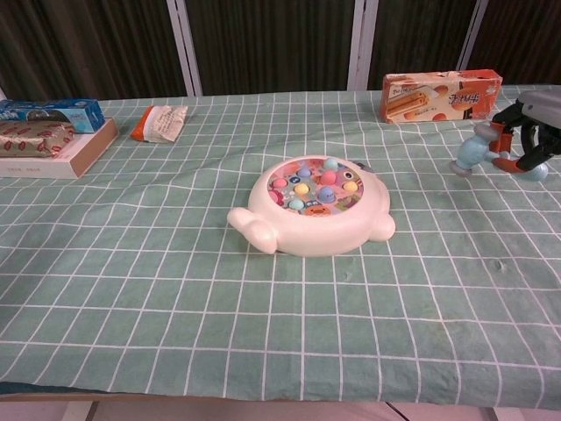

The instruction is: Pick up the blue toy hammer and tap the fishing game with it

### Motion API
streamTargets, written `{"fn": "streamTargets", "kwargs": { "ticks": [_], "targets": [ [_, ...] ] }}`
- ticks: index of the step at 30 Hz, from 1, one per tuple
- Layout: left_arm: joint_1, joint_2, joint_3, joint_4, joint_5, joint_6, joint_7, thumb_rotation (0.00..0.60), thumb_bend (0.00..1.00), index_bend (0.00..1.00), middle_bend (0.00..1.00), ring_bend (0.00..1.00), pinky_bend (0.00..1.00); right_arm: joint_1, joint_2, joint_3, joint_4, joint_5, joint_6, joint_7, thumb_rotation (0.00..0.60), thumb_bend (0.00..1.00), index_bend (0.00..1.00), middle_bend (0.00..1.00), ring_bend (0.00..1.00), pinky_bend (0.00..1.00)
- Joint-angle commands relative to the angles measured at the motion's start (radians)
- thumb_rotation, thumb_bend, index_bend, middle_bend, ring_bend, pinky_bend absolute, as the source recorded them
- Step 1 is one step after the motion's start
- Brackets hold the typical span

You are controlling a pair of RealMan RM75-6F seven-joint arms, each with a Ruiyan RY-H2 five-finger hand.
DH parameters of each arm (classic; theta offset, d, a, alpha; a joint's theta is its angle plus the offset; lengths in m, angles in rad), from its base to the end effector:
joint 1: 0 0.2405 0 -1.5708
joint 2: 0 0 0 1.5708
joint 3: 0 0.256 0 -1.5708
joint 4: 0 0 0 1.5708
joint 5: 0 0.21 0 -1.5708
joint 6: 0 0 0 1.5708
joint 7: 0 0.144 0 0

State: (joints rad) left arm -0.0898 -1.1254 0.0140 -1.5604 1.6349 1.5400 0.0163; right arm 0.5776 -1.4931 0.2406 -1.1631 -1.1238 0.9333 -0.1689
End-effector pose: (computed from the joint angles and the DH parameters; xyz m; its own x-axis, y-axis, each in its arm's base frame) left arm -0.3041 0.1686 0.1524 0.4581 0.0026 0.8889 0.8797 -0.1444 -0.4530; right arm -0.2763 -0.3726 0.0542 0.4611 -0.1787 0.8692 -0.8864 -0.0479 0.4604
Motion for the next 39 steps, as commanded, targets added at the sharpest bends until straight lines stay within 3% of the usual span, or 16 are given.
{"fn": "streamTargets", "kwargs": {
  "ticks": [1, 11, 19, 32, 39],
  "targets": [
    [0.000, 0.001, 0.000, 0.000, 0.000, 0.000, -0.002, 0.600, 0.43, 0.00, 0.00, 0.00, 0.00, 0.014, 0.048, 0.025, -0.091, 0.023, 0.024, -0.066, 0.600, 0.56, 0.96, 0.72, 0.66, 0.71],
    [0.001, 0.009, -0.003, 0.003, -0.001, 0.006, -0.031, 0.600, 0.43, 0.00, 0.00, 0.00, 0.00, 0.089, 0.109, 0.063, -0.343, 0.095, 0.075, -0.312, 0.600, 0.56, 0.97, 0.72, 0.66, 0.71],
    [0.004, 0.019, -0.001, 0.008, 0.007, 0.018, -0.066, 0.600, 0.43, 0.00, 0.00, 0.00, 0.00, 0.204, 0.060, 0.064, -0.467, 0.215, 0.125, -0.604, 0.600, 0.56, 0.97, 0.72, 0.66, 0.71],
    [0.012, 0.032, 0.003, 0.024, 0.016, 0.036, -0.114, 0.600, 0.43, 0.00, 0.00, 0.00, 0.00, 0.361, -0.069, -0.014, -0.469, 0.353, 0.208, -0.968, 0.600, 0.57, 0.97, 0.72, 0.66, 0.71],
    [0.014, 0.033, 0.004, 0.025, 0.018, 0.039, -0.118, 0.600, 0.43, 0.00, 0.00, 0.00, 0.00, 0.393, -0.097, -0.019, -0.442, 0.388, 0.235, -1.040, 0.600, 0.57, 0.96, 0.72, 0.66, 0.71]
  ]
}}
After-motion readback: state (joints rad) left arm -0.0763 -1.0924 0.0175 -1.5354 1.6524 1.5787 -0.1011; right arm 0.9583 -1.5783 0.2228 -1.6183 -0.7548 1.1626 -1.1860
